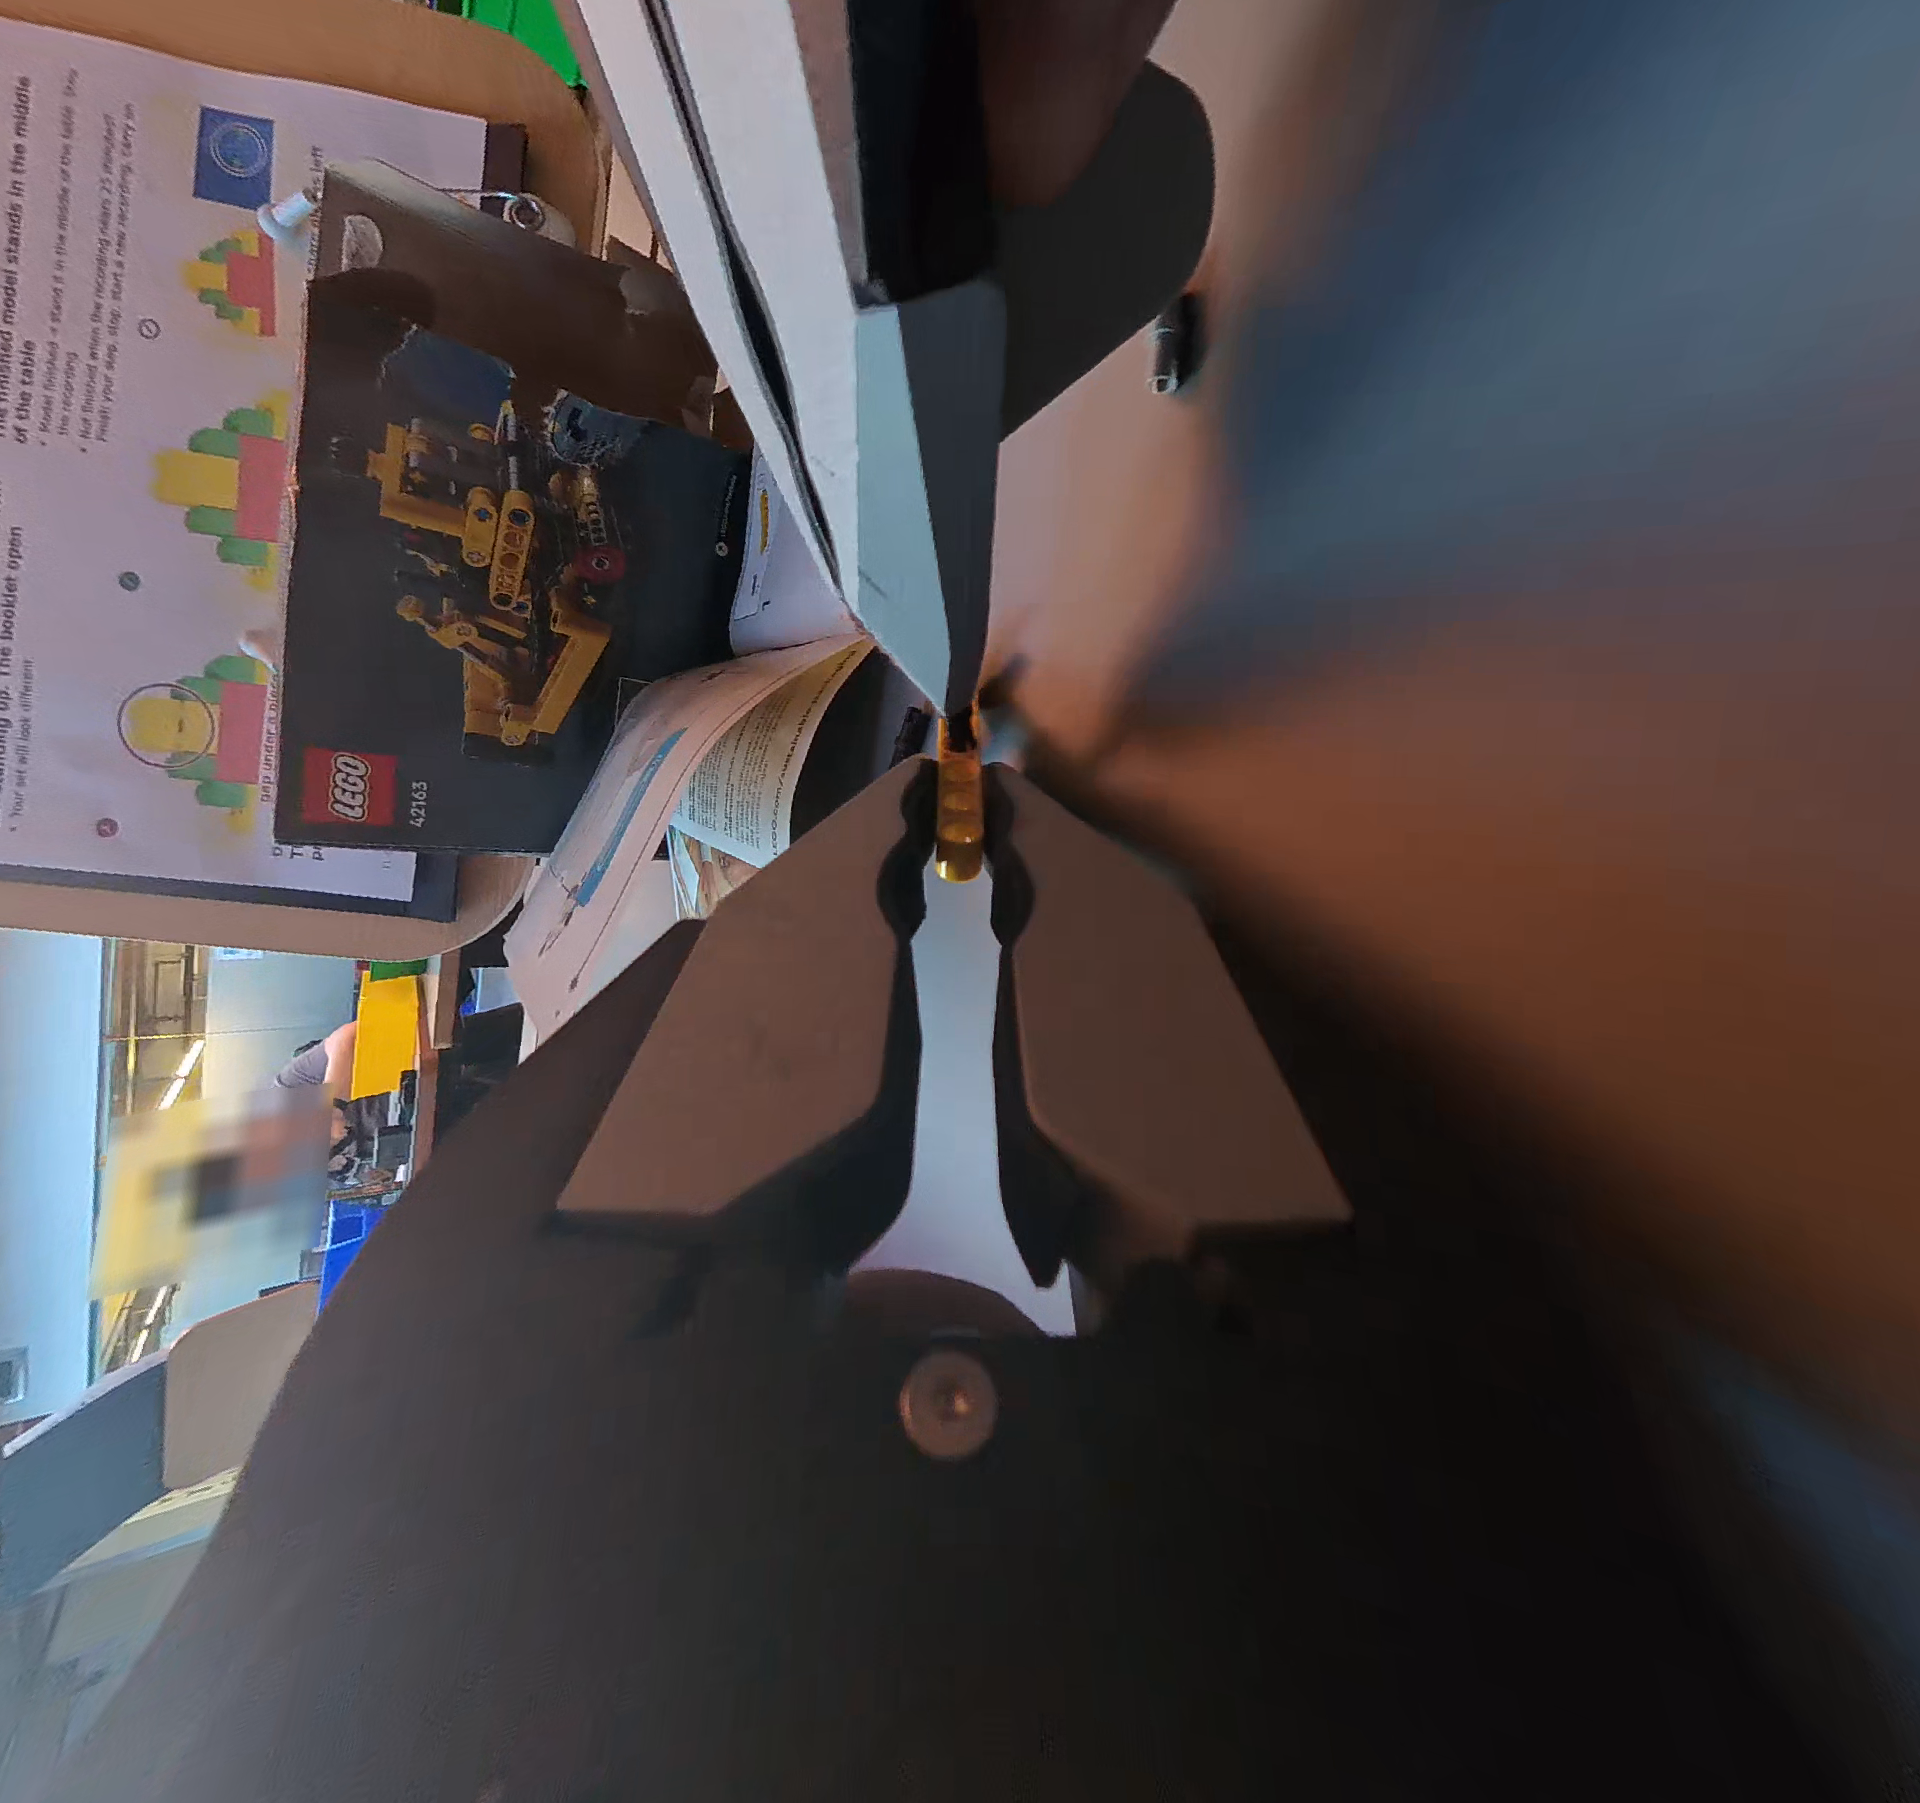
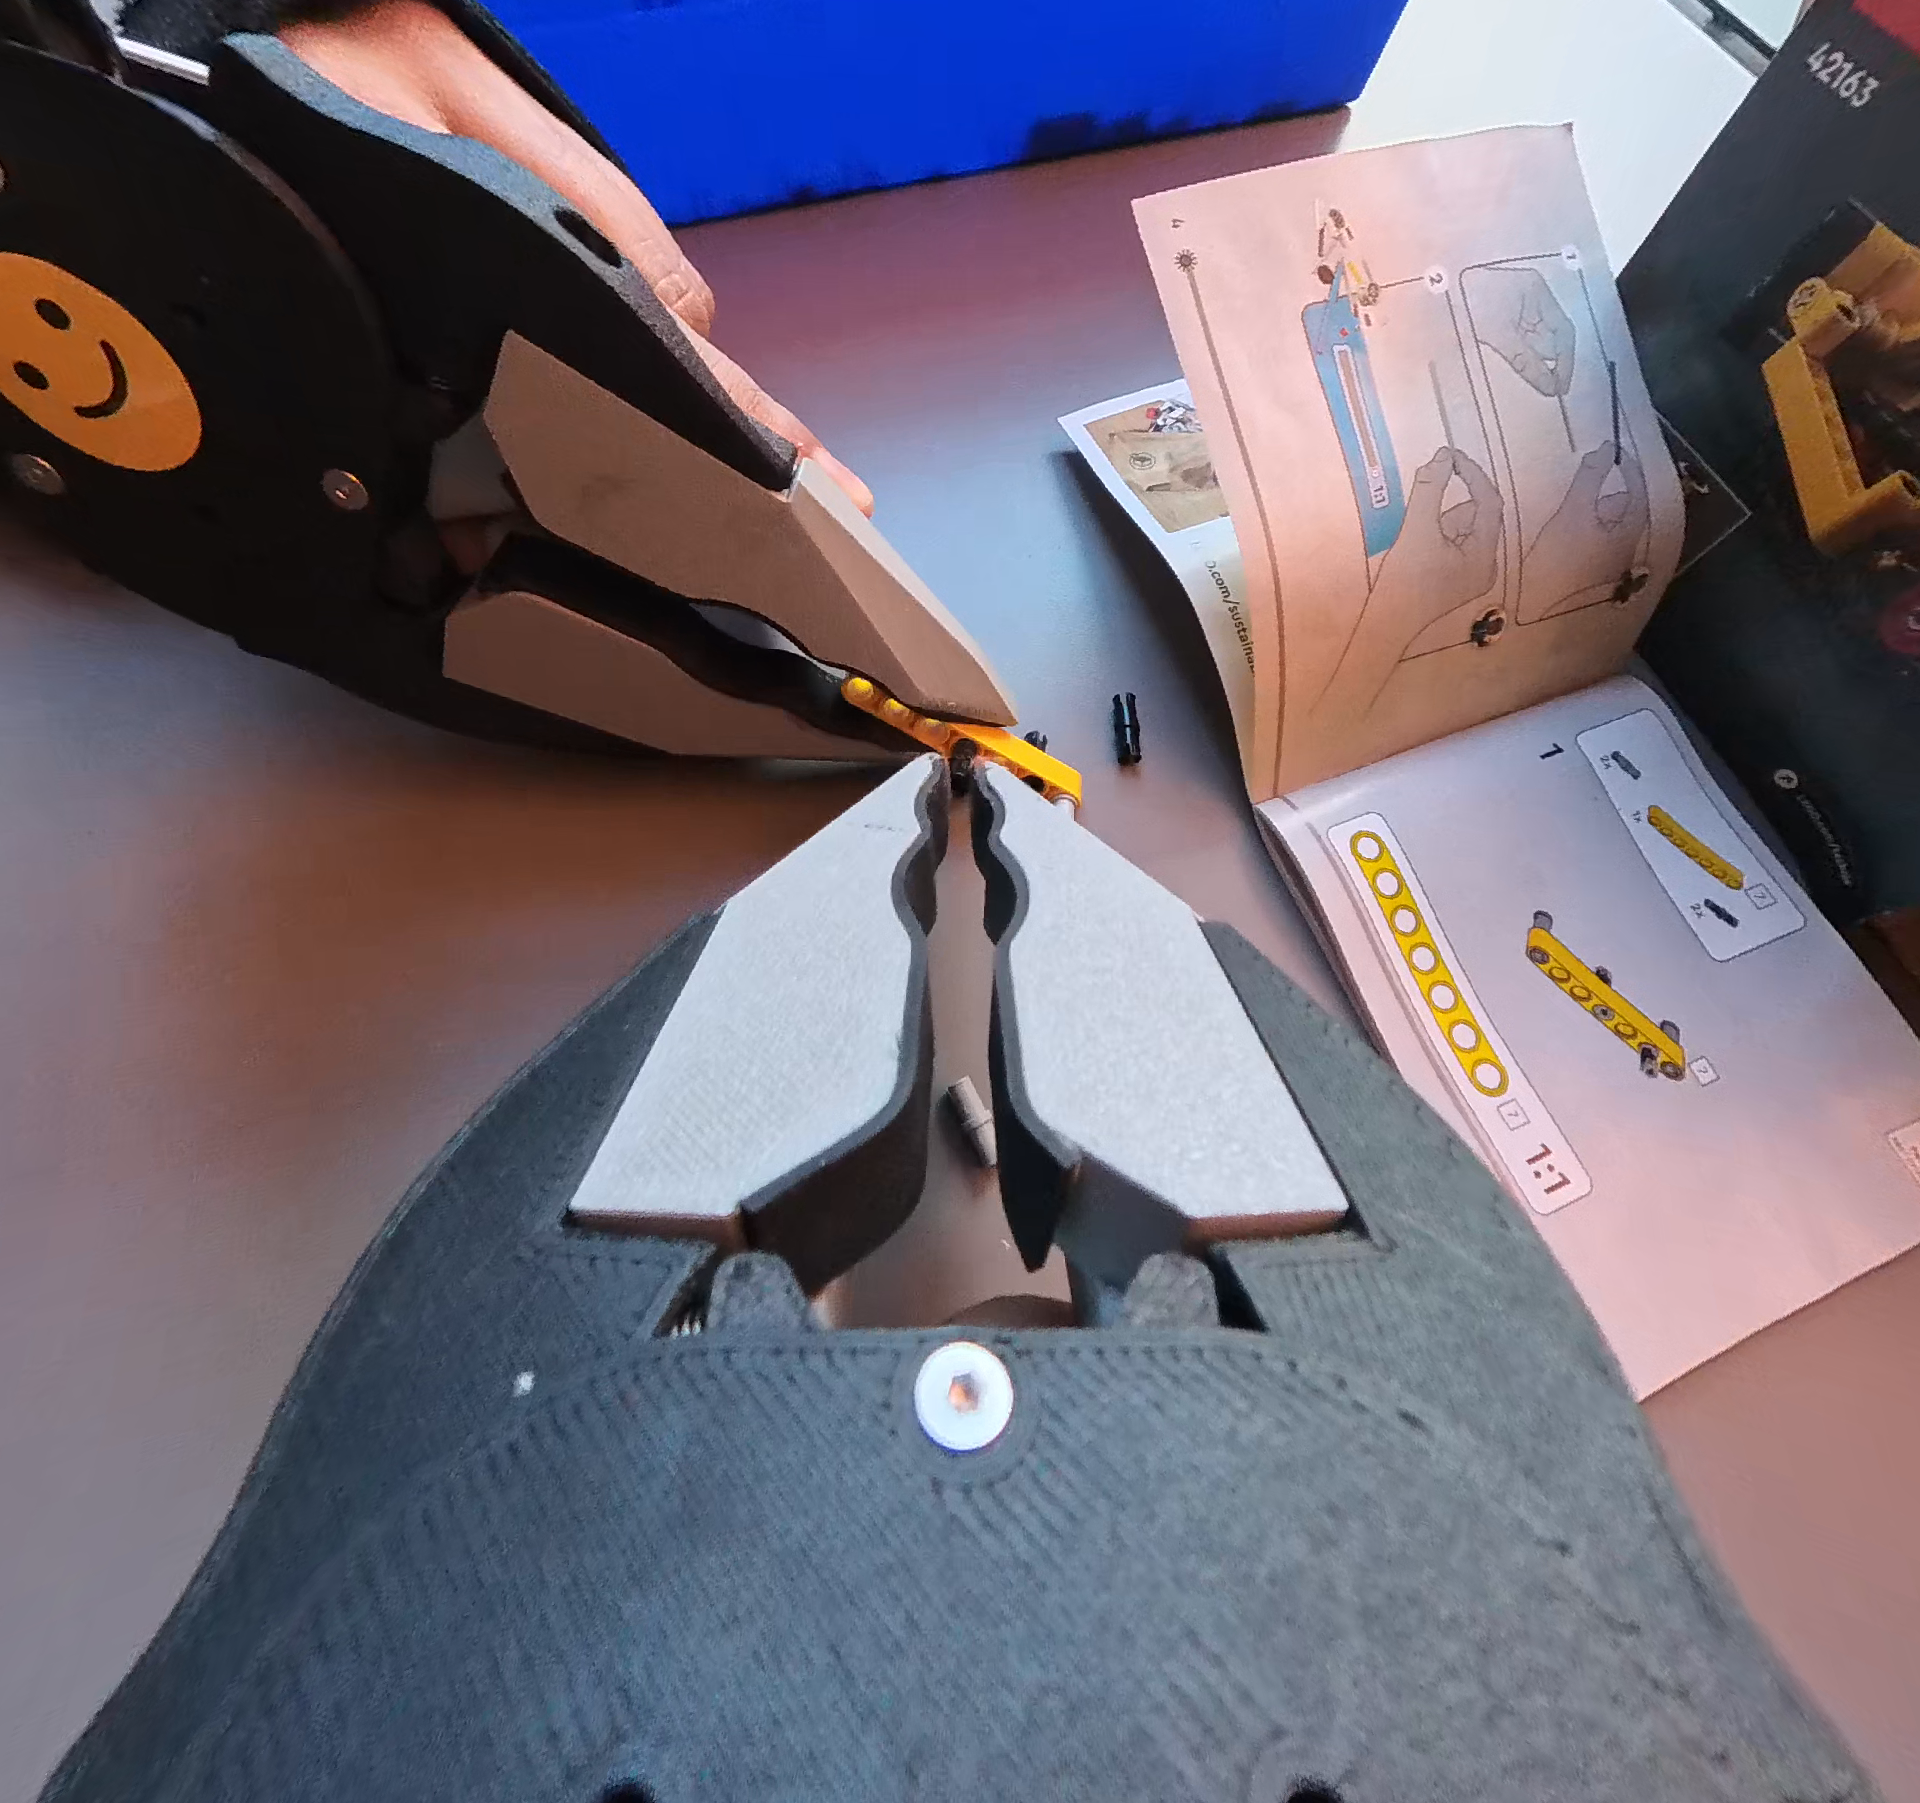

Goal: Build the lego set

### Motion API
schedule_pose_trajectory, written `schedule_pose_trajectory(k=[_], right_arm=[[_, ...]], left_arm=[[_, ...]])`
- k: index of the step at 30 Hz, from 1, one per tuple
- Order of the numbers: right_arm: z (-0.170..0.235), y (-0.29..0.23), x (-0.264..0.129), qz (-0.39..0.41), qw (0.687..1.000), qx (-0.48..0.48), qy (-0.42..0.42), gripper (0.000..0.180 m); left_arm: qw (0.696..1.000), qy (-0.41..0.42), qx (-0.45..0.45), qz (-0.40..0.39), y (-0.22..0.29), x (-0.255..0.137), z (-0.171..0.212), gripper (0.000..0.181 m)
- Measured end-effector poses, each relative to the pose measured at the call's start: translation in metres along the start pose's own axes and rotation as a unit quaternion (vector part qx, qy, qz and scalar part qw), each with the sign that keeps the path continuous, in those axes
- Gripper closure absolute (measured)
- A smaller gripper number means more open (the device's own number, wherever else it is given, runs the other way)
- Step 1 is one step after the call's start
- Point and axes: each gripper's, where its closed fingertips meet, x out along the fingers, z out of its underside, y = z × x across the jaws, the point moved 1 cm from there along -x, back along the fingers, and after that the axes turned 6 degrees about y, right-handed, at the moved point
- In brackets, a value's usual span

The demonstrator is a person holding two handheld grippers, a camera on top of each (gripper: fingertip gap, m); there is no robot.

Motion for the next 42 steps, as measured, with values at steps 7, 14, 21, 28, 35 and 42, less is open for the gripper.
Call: schedule_pose_trajectory(k=[7, 14, 21, 28, 35, 42], right_arm=[[-0.005, 0.000, -0.001, 0.004, 1.000, -0.004, 0.016, 0.179], [-0.010, 0.001, -0.004, -0.004, 0.999, 0.008, 0.037, 0.179], [-0.022, 0.000, -0.011, -0.021, 0.996, 0.022, 0.086, 0.179], [-0.025, 0.000, -0.013, -0.020, 0.994, 0.022, 0.100, 0.179], [-0.026, 0.000, -0.013, -0.018, 0.994, 0.021, 0.103, 0.179], [-0.021, -0.002, -0.008, -0.021, 0.997, 0.018, 0.078, 0.179]], left_arm=[[1.000, 0.014, -0.023, 0.011, 0.002, 0.001, -0.004, 0.176], [0.993, 0.040, -0.105, 0.032, -0.003, -0.001, -0.006, 0.175], [0.982, 0.074, -0.172, 0.035, -0.015, -0.008, -0.011, 0.176], [0.976, 0.086, -0.197, 0.037, -0.019, -0.010, -0.013, 0.176], [0.973, 0.090, -0.209, 0.039, -0.020, -0.012, -0.013, 0.176], [0.983, 0.067, -0.166, 0.048, -0.010, -0.008, -0.012, 0.176]])
